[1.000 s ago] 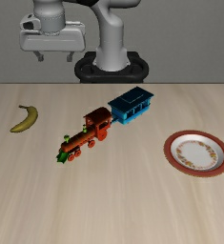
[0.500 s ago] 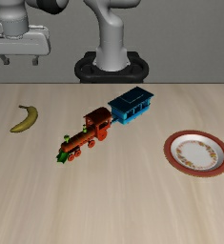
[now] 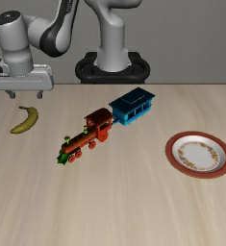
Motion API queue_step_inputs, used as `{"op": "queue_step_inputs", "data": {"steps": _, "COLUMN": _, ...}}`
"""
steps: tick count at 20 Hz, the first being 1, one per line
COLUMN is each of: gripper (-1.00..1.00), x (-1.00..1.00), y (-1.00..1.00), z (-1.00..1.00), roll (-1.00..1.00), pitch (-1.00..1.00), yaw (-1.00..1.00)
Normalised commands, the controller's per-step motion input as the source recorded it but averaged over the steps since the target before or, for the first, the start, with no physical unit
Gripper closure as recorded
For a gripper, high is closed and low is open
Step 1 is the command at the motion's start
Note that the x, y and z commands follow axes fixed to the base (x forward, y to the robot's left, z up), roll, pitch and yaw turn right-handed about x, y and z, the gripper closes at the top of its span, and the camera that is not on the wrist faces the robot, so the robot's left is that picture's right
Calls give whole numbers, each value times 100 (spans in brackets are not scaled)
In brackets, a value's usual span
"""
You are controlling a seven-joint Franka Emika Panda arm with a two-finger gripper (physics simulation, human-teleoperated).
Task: Pick up the banana and put it on the plate
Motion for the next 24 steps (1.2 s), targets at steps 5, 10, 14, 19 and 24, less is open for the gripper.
{"op": "queue_step_inputs", "data": {"steps": 5, "gripper": -100, "x": 0, "y": 0, "z": -100, "roll": 0, "pitch": 0, "yaw": 0}}
{"op": "queue_step_inputs", "data": {"steps": 10, "gripper": 100, "x": 0, "y": 0, "z": -80, "roll": 0, "pitch": 0, "yaw": 0}}
{"op": "queue_step_inputs", "data": {"steps": 14, "gripper": 100, "x": 0, "y": 0, "z": 0, "roll": 0, "pitch": 0, "yaw": 0}}
{"op": "queue_step_inputs", "data": {"steps": 19, "gripper": 100, "x": 0, "y": 0, "z": 20, "roll": 0, "pitch": 0, "yaw": 0}}
{"op": "queue_step_inputs", "data": {"steps": 24, "gripper": 100, "x": 0, "y": 0, "z": 100, "roll": 0, "pitch": 0, "yaw": 0}}
